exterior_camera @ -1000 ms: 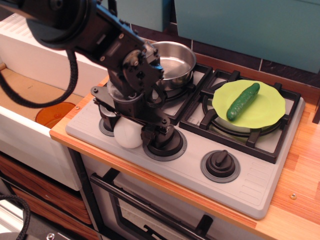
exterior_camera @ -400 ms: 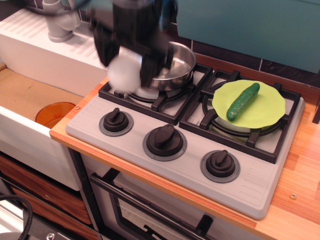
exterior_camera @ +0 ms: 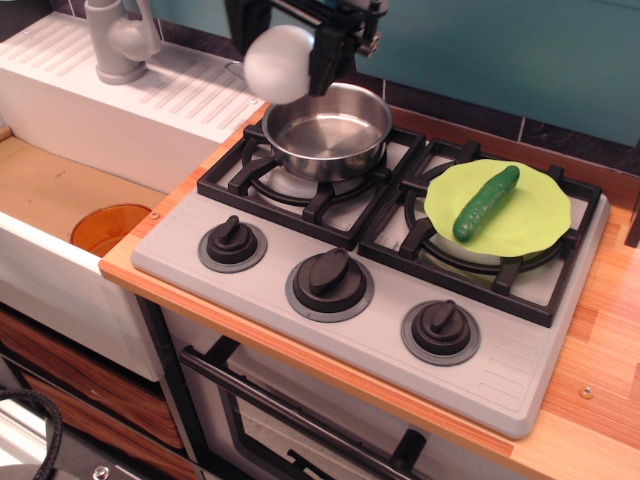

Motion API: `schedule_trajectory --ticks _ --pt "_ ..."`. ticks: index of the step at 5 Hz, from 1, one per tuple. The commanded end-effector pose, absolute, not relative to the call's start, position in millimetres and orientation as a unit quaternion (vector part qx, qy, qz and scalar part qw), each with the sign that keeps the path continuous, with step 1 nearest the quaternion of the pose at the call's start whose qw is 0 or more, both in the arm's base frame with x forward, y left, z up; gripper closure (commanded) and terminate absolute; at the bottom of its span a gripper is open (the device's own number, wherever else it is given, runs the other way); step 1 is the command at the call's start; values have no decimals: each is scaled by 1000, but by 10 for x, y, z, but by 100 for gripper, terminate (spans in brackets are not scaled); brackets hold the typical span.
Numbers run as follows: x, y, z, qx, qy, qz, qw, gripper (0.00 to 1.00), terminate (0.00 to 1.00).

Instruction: Put pickle on plate and mushroom in pot or pan on stove

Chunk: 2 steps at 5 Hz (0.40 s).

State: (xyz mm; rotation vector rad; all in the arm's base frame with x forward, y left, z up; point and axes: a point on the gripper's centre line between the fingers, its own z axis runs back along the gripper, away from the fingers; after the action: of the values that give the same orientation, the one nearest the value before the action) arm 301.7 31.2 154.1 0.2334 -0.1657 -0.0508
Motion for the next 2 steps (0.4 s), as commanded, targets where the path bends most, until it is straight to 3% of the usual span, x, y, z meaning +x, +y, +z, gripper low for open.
schedule_trajectory --ticks 1,2 --pt "3560 289 1583 117 -120 -27 985 100 0" --pt "3692 293 1463 111 -129 -29 985 100 0"
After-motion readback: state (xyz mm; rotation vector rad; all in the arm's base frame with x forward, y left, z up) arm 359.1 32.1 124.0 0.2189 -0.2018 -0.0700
